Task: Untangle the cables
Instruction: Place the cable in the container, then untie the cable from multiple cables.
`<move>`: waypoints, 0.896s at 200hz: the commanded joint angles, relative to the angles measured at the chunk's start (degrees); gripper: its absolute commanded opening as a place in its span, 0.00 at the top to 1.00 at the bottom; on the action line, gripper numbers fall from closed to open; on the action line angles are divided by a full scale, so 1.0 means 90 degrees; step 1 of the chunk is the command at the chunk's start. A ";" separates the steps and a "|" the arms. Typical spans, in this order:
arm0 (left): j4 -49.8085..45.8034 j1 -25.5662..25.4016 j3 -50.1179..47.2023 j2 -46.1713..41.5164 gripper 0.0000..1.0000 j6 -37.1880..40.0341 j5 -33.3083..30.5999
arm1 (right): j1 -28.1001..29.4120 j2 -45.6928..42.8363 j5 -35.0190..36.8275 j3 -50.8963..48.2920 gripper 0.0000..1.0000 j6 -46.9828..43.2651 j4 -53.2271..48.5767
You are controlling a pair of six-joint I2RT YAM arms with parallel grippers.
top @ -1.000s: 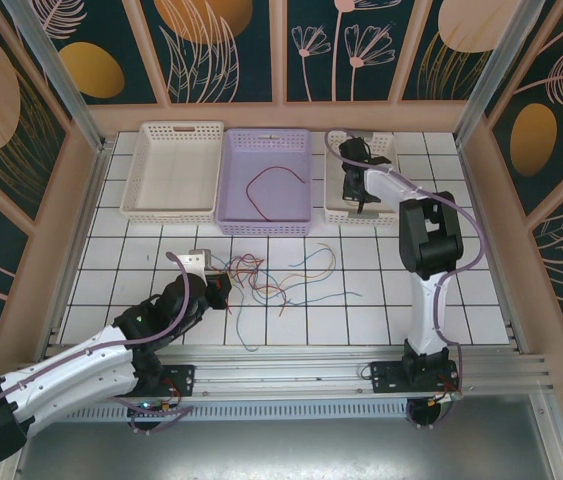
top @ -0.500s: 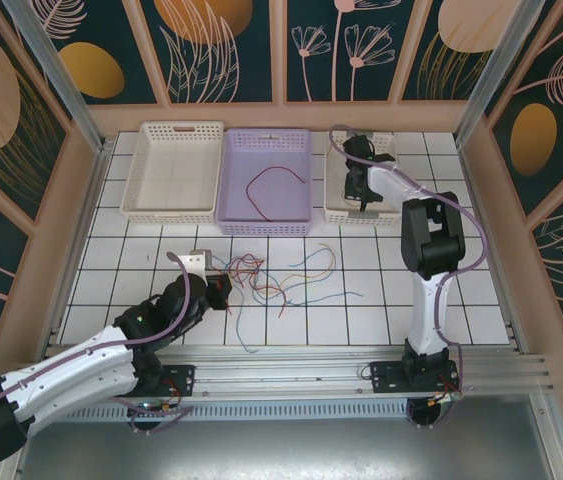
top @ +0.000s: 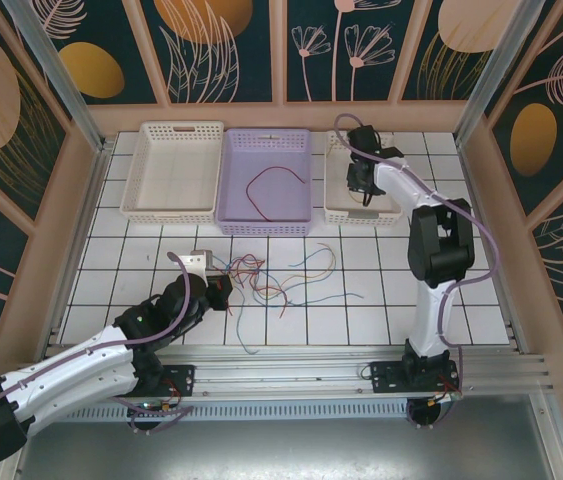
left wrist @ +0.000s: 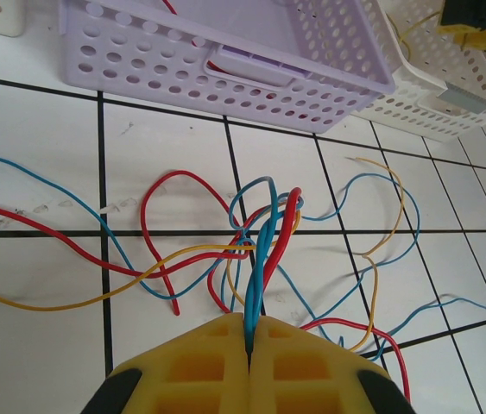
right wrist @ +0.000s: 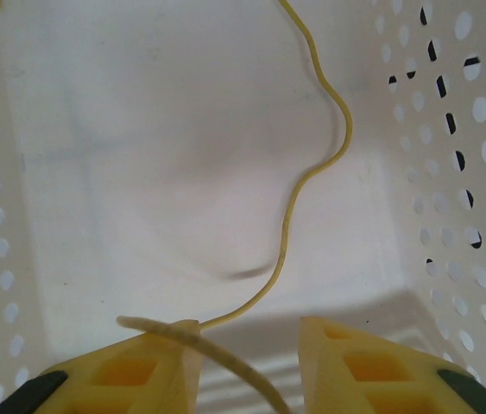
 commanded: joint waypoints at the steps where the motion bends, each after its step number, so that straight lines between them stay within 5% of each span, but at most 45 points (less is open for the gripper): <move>1: 0.0183 0.0018 0.0028 0.0006 1.00 -0.0043 0.0069 | -0.0002 -0.0467 -0.0184 0.0037 0.63 0.0002 -0.0189; 85: 0.0139 0.0019 0.0132 0.0093 1.00 0.0010 0.0102 | 0.0058 -0.1138 -0.0353 -0.0280 0.56 0.0021 -0.0130; 123: 0.0334 0.0020 0.0123 0.0102 1.00 -0.0059 0.0233 | 0.0562 -0.2094 -0.0560 -0.0703 0.50 -0.0116 0.0228; 179: 0.0979 0.0017 0.0186 0.0059 1.00 0.0093 0.0767 | 0.1813 -0.4076 -0.3504 -0.3230 0.44 -0.0046 0.2116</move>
